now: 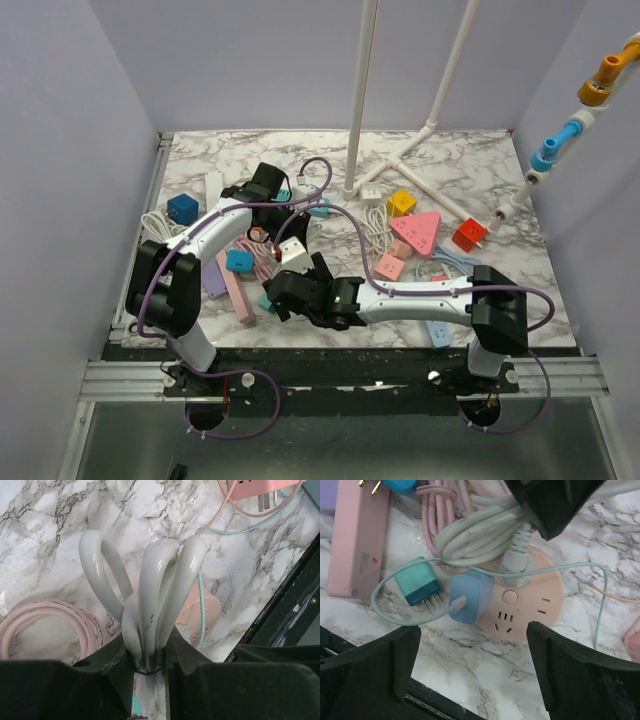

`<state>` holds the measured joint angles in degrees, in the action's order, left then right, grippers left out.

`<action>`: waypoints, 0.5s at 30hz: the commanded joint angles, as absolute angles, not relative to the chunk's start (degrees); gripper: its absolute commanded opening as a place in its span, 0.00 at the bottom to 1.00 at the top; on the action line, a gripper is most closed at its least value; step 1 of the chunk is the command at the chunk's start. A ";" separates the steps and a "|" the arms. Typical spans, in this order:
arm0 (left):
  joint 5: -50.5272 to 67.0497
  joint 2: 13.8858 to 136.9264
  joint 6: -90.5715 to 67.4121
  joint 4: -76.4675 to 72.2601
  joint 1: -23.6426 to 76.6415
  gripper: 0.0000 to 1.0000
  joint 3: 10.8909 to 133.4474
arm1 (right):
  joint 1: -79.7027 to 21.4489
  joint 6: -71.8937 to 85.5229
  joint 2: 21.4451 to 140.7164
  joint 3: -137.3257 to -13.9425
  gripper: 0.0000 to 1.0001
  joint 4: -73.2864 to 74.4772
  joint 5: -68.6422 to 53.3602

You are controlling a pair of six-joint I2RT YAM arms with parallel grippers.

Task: Pull the plug off the socket
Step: Remove the plug from the socket.

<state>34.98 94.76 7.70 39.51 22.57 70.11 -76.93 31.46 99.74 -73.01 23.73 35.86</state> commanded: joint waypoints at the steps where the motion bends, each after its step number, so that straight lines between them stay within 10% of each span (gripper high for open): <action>1: 33.91 95.26 5.24 38.72 22.26 0.00 72.49 | -77.74 28.96 103.15 -75.24 0.94 19.68 35.01; 15: 32.13 95.46 5.10 38.78 22.22 0.00 72.95 | -77.78 27.72 112.24 -79.10 0.58 19.28 40.51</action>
<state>32.93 95.74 6.09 39.33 22.57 70.70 -77.30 28.29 110.59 -76.38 20.58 36.60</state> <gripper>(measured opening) 0.236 0.637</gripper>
